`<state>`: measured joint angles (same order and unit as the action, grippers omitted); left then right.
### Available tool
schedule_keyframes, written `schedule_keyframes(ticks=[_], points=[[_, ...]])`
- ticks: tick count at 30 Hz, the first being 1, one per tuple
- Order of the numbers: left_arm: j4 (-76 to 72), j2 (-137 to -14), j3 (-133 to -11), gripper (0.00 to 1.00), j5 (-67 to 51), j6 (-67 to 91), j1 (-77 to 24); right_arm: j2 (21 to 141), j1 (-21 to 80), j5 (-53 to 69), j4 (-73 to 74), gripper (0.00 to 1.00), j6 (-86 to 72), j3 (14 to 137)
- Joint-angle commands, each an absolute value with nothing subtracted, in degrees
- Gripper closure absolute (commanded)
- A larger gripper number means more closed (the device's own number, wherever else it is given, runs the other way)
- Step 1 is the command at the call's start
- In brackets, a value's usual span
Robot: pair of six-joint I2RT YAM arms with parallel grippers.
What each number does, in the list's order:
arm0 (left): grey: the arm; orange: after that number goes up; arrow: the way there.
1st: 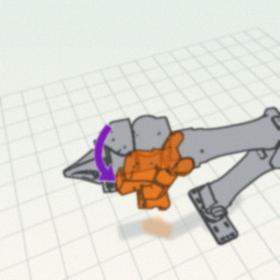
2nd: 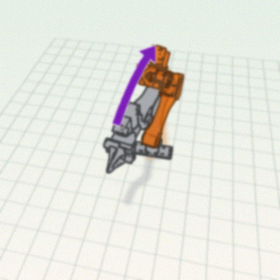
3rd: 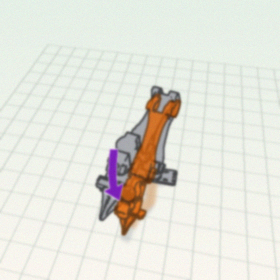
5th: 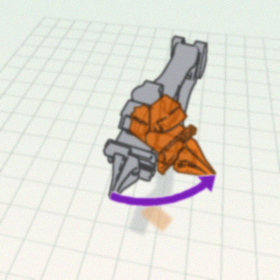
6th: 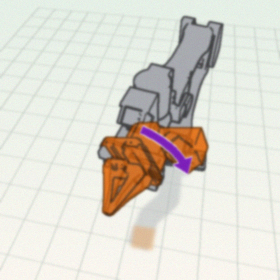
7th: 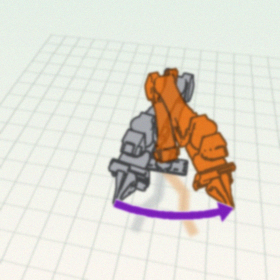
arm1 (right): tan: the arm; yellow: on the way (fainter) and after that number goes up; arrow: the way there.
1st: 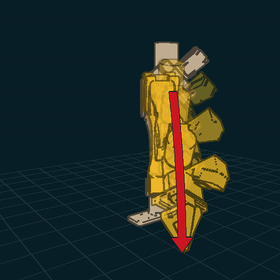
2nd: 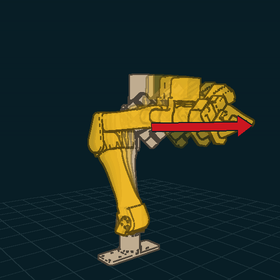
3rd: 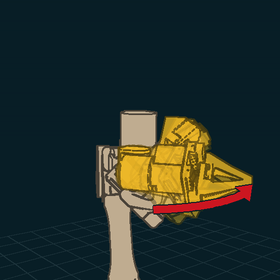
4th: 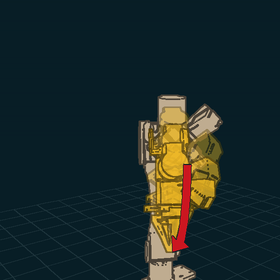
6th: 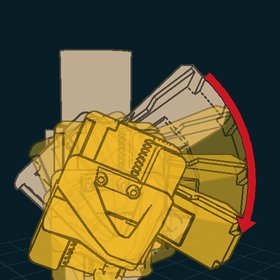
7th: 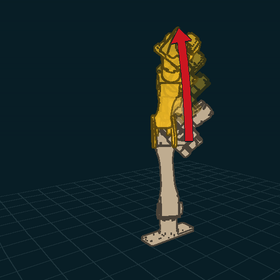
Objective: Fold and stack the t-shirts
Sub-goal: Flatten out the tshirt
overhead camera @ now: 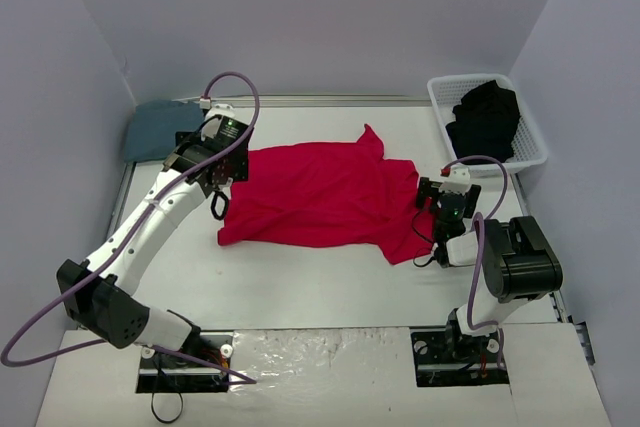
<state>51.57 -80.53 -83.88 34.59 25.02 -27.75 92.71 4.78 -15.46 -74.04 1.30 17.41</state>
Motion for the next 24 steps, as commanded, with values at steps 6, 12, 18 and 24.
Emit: schedule_keyframes(ticks=[6,12,18,24], points=[[49.22,-84.11,-86.92,0.06,35.86,23.55,-27.77,92.90,4.31,-15.12,-83.50,0.00,0.35,19.07],[49.30,-86.39,-88.06,0.06,34.90,23.82,-26.99,92.99,4.13,-15.03,-83.50,0.00,0.35,19.16],[51.59,-88.50,-94.56,0.06,34.54,26.19,-26.02,92.90,4.13,-14.94,-83.41,0.00,0.26,19.16],[56.52,-90.62,-101.86,0.06,38.49,26.80,-25.93,92.99,4.04,-14.85,-83.41,0.00,0.26,19.16]])
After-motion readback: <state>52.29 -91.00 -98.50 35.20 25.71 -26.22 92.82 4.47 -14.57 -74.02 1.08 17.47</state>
